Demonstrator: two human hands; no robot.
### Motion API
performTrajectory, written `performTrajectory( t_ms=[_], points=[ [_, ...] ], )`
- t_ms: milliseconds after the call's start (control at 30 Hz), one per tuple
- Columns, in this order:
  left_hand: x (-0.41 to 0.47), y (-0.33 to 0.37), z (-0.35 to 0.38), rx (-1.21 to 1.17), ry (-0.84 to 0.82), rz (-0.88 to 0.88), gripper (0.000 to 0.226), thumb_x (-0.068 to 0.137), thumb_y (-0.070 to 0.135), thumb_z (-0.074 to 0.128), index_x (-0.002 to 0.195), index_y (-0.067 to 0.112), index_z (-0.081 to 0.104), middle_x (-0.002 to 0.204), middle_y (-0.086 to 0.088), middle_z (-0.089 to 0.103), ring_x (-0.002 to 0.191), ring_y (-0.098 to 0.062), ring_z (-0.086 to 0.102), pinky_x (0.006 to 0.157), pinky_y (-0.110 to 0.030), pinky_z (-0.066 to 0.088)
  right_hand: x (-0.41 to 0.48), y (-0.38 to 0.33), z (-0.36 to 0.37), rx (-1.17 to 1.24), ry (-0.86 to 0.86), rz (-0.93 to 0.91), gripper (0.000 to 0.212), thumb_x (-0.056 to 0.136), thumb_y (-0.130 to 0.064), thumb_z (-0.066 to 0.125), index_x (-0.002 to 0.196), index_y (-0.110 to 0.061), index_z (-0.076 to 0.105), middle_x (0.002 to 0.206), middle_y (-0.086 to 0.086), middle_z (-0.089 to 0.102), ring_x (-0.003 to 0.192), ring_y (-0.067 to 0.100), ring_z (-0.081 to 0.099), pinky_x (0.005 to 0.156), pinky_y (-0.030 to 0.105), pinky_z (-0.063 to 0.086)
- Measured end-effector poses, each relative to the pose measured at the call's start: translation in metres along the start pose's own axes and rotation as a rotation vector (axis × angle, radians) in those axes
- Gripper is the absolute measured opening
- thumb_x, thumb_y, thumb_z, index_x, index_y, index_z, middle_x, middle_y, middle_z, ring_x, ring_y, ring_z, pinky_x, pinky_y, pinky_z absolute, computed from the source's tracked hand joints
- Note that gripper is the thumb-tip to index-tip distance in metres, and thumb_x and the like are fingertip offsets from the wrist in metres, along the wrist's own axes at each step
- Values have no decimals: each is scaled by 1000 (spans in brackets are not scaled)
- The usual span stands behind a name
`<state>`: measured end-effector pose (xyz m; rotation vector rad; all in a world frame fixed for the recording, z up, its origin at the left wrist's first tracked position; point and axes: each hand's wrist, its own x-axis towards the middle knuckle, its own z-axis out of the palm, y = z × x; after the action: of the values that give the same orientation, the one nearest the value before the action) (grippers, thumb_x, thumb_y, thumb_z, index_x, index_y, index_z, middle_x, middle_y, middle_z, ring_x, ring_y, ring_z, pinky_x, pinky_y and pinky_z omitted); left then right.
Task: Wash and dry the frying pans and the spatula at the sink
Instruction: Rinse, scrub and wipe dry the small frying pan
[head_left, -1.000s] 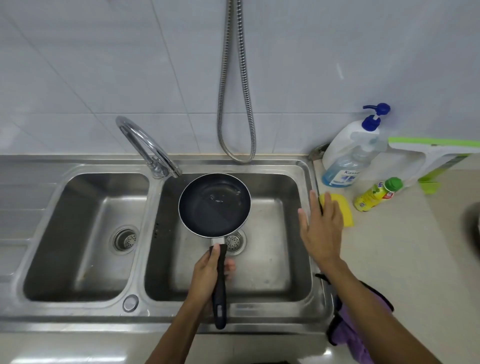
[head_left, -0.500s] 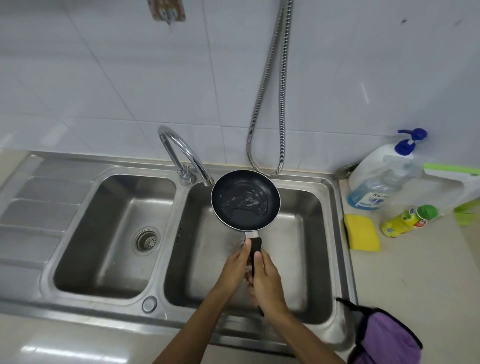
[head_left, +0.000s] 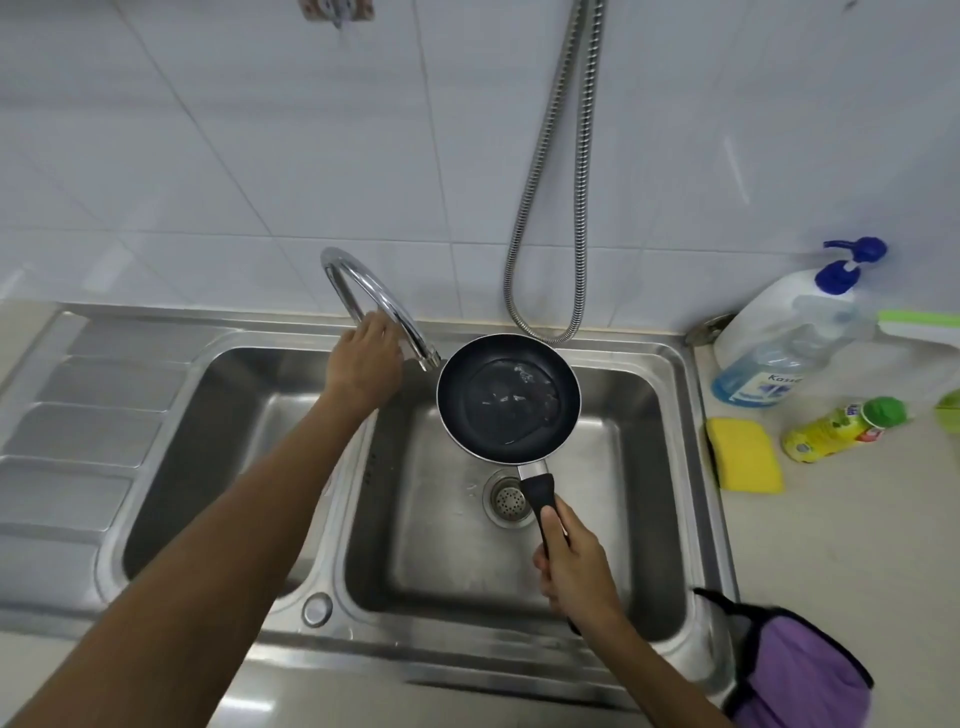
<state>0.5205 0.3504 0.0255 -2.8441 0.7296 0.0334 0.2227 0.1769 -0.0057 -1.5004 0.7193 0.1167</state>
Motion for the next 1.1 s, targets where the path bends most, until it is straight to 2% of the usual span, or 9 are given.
performTrajectory(
  t_ms=[133,200,300,333,400,533,767,900,1100],
  points=[
    [-23,16,11,-186,24,-204,38,91,6,47,127,-1,57,125,-20,58,117,-37,57,95,-45,49,-2,9,2,-26,15,9,26,107,-34,42,105,-51,61,59,4,45,44,13,37,38,22,31],
    [-56,24,29,-262,-94,-267,43,93,4,45,136,-4,47,136,-22,52,117,-39,59,94,-45,50,-2,14,3,-52,11,19,26,107,-35,42,105,-51,62,58,2,46,43,12,38,39,22,32],
    [-91,25,54,-242,-202,-173,70,96,5,43,157,-2,11,167,-19,12,148,-31,33,104,-42,44,-2,22,3,-99,11,13,24,107,-37,41,104,-49,62,57,1,47,44,12,40,40,23,33],
    [-89,23,56,-254,-214,-161,73,96,6,44,158,-1,6,168,-17,5,154,-29,21,109,-43,41,-2,24,3,-112,6,14,24,107,-37,41,105,-50,61,58,1,47,44,12,41,41,23,34],
    [-81,21,51,-274,-273,-176,73,97,9,43,158,1,5,169,-14,3,156,-27,13,112,-45,36,-5,28,2,-126,-3,13,24,107,-37,41,111,-49,61,58,2,46,44,13,41,42,24,35],
    [-79,19,43,-261,-334,-175,72,100,12,44,159,2,4,170,-11,0,153,-29,22,108,-45,39,-5,33,-2,-153,-17,-46,29,107,-36,42,106,-60,58,58,3,43,45,13,39,41,23,34],
    [-80,19,45,-299,-331,-183,76,98,13,49,159,3,5,169,-12,0,151,-32,27,107,-47,40,4,53,-39,-340,-1,-113,35,104,-42,44,137,-56,48,52,-2,48,45,7,45,50,28,40],
    [-80,19,44,-302,-357,-189,79,97,14,52,159,3,4,170,-11,-1,150,-33,30,107,-48,41,21,46,-34,-356,-11,-128,35,103,-46,42,137,-56,45,53,-4,53,47,5,50,56,28,42],
    [-80,18,42,-341,-371,-207,79,97,14,55,159,4,6,170,-11,0,143,-40,39,105,-50,41,9,52,-23,-314,-63,-149,29,105,-40,44,127,-59,51,57,0,52,49,7,49,52,28,43]
  ],
)
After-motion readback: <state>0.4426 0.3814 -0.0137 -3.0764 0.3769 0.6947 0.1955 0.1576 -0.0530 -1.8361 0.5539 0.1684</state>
